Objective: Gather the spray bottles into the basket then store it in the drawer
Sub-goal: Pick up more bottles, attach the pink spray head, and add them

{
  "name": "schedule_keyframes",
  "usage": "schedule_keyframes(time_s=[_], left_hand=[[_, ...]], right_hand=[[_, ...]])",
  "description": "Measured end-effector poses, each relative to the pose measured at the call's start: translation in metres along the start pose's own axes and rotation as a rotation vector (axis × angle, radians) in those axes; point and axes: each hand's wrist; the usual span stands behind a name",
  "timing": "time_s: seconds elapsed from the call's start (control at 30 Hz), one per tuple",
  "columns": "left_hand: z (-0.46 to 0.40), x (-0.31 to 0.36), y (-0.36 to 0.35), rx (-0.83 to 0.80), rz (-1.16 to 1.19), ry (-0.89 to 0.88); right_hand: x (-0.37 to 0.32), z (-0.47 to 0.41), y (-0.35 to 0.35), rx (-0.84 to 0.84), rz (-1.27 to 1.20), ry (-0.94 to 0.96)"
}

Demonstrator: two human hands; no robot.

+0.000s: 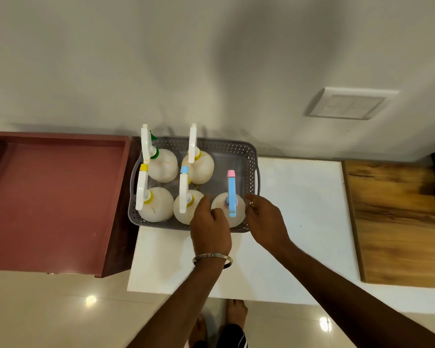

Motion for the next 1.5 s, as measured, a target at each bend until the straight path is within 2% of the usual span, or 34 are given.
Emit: schedule_keyframes(time_s=[0.13, 0.37, 0.67, 0.87, 1.13, 1.5], left_hand=[[0.011, -0.006, 0.004, 0.024, 0.054, -0.027], [0.057, -0.048, 0.020, 0.074, 0.031, -0.241], [0.093, -0.131, 0.063, -0.004, -0.273, -0.542], [0.112, -0.167, 0.070, -0.051, -0.436, -0.619], [0.180, -0.219, 0.059, -0.094, -0.561, -0.731], [0.311, -0.317, 0.017, -0.295, -0.723, -0.849]], right_hand=[[-0.001, 0.004, 0.013, 0.035, 0.008, -0.021], [-0.011, 0.051, 0.020, 0.100, 0.043, -0.017], [0.001, 0.181, 0.005, 0.111, 0.038, -0.110], [0.025, 0.259, 0.000, 0.091, 0.066, -0.136], [0.071, 0.374, 0.009, 0.167, 0.119, -0.180], [0.152, 0.579, 0.010, 0.304, 0.162, -0.417]])
Point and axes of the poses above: each hand's wrist, its own z-axis away from the middle knuckle, its own y-axis out of the back of the hand, x = y × z, and after that the axes turned 14 degrees about y, right-handed
